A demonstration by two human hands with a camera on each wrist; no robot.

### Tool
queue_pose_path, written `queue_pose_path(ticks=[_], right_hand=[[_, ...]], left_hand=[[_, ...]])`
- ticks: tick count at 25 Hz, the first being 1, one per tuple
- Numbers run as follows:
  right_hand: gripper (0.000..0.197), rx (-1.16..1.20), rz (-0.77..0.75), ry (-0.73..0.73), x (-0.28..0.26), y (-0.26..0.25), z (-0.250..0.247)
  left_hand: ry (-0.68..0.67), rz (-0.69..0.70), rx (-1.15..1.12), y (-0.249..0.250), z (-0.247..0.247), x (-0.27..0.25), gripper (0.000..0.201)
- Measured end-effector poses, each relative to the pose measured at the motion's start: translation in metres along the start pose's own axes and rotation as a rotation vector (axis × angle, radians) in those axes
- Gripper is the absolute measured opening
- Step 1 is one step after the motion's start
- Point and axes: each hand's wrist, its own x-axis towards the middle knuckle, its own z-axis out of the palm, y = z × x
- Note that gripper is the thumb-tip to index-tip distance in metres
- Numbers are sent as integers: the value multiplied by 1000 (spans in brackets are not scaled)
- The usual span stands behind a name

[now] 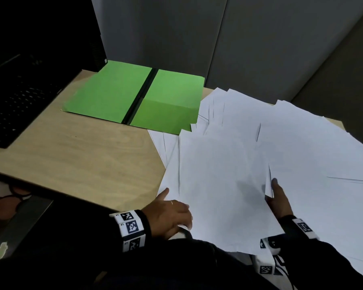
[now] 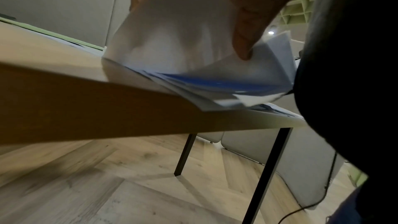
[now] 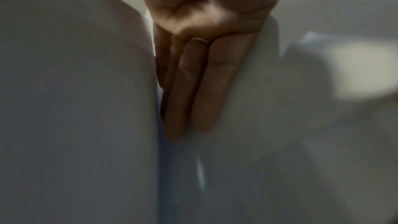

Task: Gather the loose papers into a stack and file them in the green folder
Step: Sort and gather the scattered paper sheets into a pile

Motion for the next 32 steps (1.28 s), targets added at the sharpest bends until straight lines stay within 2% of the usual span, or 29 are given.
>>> queue_pose_path(ticks=[2, 3, 5, 7, 8, 9, 10, 11, 12, 14, 15, 16, 18, 19, 20, 22, 23, 26, 27, 30, 32], right_hand=[[35, 114, 140, -173, -12, -7, 8], [39, 18, 171, -231, -15, -4, 12], [44, -214, 85, -211, -15, 4, 19], [33, -249, 17, -163, -19, 9, 24], [23, -205, -13, -153, -20, 11, 25], [16, -174, -37, -124, -22, 11, 25], [13, -134, -68, -106, -23, 11, 22], [12, -105, -113, -86, -26, 9, 21], [16, -76, -173, -80, -28, 6, 19], [24, -62, -325, -101, -36, -9, 19], [25, -55, -396, -107, -41, -19, 20], [25, -31, -442, -112, -43, -28, 21], [25, 43, -496, -95, -47, -43, 26], [26, 90, -522, -84, -48, -50, 28], [26, 145, -549, -89, -49, -55, 30], [15, 267, -573, -115, -53, -61, 33], [19, 314, -566, -129, -55, -60, 34], [46, 389, -565, -184, -59, -56, 32], [48, 411, -564, -179, -59, -55, 30], [25, 447, -617, -147, -59, -59, 28], [37, 429, -665, -174, -61, -63, 30]], left_hand=[[-36, 8, -13, 0, 3, 1, 17], [-86, 1, -2, 1, 5, 3, 18], [-154, -34, 25, 5, 6, 10, 28], [-185, -93, -98, 6, -1, 14, 67], [-200, -182, -214, 4, -8, 12, 81], [-109, -268, -299, -1, -13, 11, 87], [50, -350, -319, -8, -17, 12, 88], [203, -456, -332, -17, -22, 14, 86], [300, -588, -368, -26, -31, 20, 86], [384, -844, -590, -41, -50, 37, 87], [421, -893, -709, -49, -58, 46, 81], [485, -881, -805, -54, -68, 56, 68], [696, -771, -1013, -57, -83, 71, 32], [792, -717, -1123, -55, -87, 78, 19], [868, -668, -1209, -52, -90, 84, 16], [947, -589, -1296, -46, -92, 90, 20], [951, -565, -1312, -42, -91, 90, 25], [904, -565, -1278, -33, -86, 85, 42], [895, -559, -1275, -32, -85, 84, 44], [867, -507, -1341, -24, -89, 88, 47], [860, -560, -1306, -16, -88, 94, 48]])
